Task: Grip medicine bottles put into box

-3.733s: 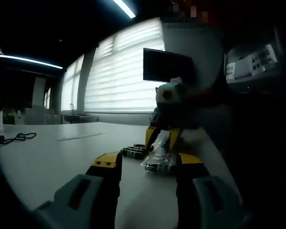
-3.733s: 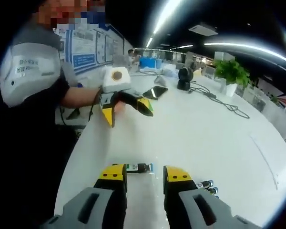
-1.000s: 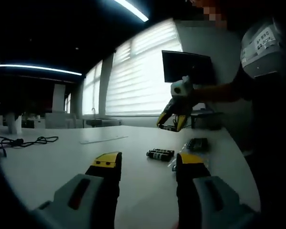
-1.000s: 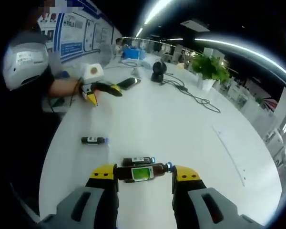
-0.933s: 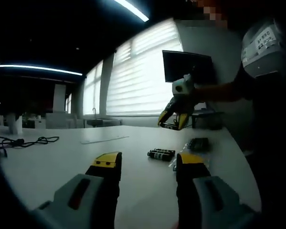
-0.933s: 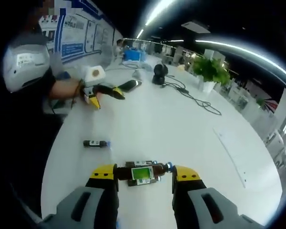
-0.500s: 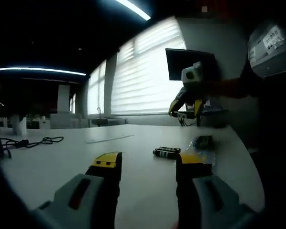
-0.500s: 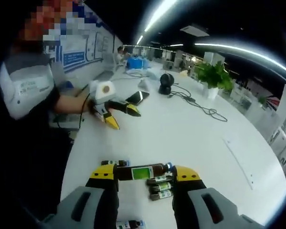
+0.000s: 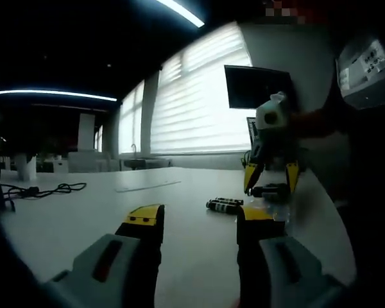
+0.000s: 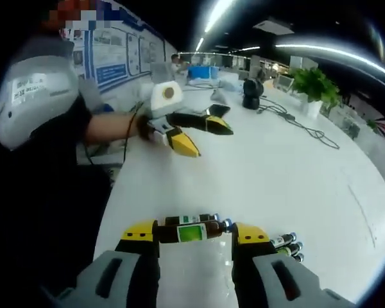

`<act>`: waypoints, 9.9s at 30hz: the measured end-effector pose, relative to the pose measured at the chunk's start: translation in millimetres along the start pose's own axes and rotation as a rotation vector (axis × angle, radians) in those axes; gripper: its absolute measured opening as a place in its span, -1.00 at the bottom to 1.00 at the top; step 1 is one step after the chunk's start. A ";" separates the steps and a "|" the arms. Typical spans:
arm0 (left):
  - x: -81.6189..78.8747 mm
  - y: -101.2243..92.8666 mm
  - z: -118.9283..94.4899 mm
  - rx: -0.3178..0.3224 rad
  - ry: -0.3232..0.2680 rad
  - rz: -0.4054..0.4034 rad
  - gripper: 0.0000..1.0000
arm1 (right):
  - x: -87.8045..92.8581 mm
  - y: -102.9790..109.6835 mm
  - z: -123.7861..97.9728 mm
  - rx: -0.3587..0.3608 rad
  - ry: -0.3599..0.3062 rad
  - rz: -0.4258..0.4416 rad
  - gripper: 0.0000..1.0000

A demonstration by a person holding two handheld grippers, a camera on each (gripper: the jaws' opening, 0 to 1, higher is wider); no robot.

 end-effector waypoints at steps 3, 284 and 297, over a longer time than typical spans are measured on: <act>-0.1 -0.1 -0.1 0.003 -0.001 0.001 -0.24 | 2.6 1.9 6.6 -0.012 0.002 -0.002 -0.19; -0.3 -4.2 1.5 0.051 -0.012 -0.013 -0.25 | 21.0 -16.4 -18.1 0.159 -0.140 0.190 -0.33; 1.4 -8.7 5.6 0.121 0.002 -0.040 -0.26 | 22.5 3.6 -33.6 0.504 -0.172 0.504 -0.41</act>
Point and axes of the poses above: the point that each gripper's makers call its tool centre point, and the gripper's own axes: z roughly forward along the fingers, y roughly to its left, x roughly out of its underside, the point moved 9 cm from there along -z, roughly backward along the fingers, and after that the axes turned 15 degrees about x, right-handed, at the moved point
